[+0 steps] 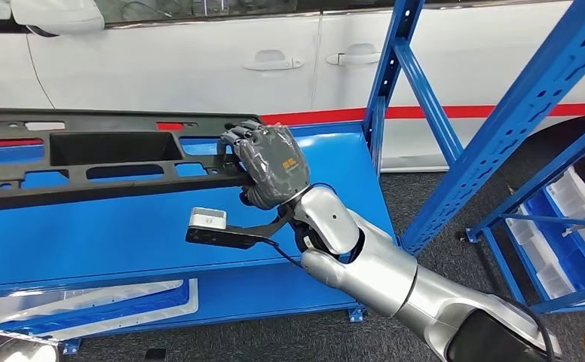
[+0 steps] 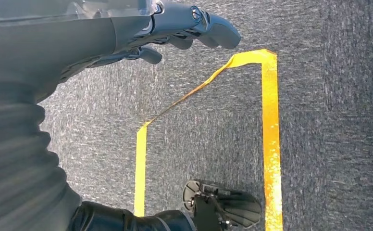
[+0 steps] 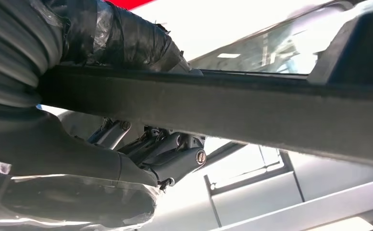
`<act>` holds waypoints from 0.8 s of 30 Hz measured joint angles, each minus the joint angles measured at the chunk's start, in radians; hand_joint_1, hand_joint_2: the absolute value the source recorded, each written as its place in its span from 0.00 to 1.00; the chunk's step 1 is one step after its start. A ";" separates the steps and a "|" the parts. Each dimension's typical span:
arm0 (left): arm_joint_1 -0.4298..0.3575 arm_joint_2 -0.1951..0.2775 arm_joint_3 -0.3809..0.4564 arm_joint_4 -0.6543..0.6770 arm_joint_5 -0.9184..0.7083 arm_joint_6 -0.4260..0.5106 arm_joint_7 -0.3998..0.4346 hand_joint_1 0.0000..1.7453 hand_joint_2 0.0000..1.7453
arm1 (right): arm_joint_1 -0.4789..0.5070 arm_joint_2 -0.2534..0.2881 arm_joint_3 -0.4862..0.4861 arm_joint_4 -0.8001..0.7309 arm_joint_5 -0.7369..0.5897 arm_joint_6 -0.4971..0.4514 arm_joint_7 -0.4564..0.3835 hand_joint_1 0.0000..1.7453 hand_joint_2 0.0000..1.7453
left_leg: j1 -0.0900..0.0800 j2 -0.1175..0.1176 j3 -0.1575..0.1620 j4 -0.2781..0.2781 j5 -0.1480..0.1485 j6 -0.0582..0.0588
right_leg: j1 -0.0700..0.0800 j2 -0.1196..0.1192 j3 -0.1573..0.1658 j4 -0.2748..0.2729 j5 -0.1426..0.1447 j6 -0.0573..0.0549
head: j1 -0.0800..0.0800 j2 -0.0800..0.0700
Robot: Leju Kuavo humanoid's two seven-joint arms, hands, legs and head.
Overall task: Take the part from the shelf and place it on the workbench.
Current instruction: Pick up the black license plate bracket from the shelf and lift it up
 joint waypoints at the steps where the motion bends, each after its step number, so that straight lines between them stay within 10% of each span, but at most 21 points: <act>1: 0.000 0.000 0.000 0.000 0.002 0.000 -0.003 0.00 1.00 | 0.000 0.001 0.000 -0.007 -0.022 0.001 -0.010 1.00 1.00 | -0.001 0.000 -0.005 0.002 0.005 -0.005 | 0.003 0.000 0.027 -0.044 0.008 -0.005 | 0.000 0.000; 5: 0.001 0.003 0.000 0.001 0.011 0.002 -0.012 0.00 1.00 | 0.000 0.001 0.000 -0.026 -0.089 0.010 -0.038 1.00 1.00 | -0.001 -0.002 -0.019 0.003 0.019 -0.028 | 0.004 -0.002 0.026 -0.081 0.033 -0.024 | 0.006 0.000; 11: 0.002 0.007 0.000 0.001 0.010 0.004 -0.001 0.00 1.00 | 0.002 0.001 0.002 -0.044 -0.108 0.020 -0.051 1.00 1.00 | 0.011 -0.003 -0.091 0.261 -0.163 -0.058 | -0.002 -0.007 -0.042 -0.085 0.090 -0.046 | 0.000 0.000; 14: 0.000 0.013 0.000 0.001 0.007 0.004 0.005 0.00 1.00 | 0.005 0.001 0.003 -0.045 -0.111 0.023 -0.057 1.00 1.00 | 0.017 -0.002 0.007 0.172 -0.105 -0.063 | -0.005 -0.006 -0.082 -0.074 0.113 -0.038 | 0.000 0.000; 17: -0.006 0.020 0.000 0.001 0.004 0.003 0.009 0.00 1.00 | 0.005 0.001 0.003 -0.051 -0.113 0.026 -0.060 1.00 1.00 | 0.012 -0.005 0.119 0.008 -0.106 -0.049 | -0.003 -0.007 -0.102 -0.066 0.133 -0.020 | 0.000 0.000; 20: -0.006 0.024 0.000 0.001 -0.004 -0.006 0.025 0.00 1.00 | 0.005 0.001 0.003 -0.054 -0.119 0.031 -0.064 1.00 1.00 | 0.010 -0.006 0.114 -0.011 -0.093 -0.024 | -0.003 -0.007 -0.107 -0.069 0.147 -0.003 | -0.002 0.000; 24: -0.007 0.036 -0.001 0.001 -0.008 -0.028 0.056 0.00 1.00 | 0.006 -0.001 0.003 -0.055 -0.128 0.038 -0.066 1.00 1.00 | 0.012 0.002 0.077 -0.015 -0.052 0.005 | -0.005 -0.005 -0.158 0.086 -0.004 0.011 | 0.003 0.000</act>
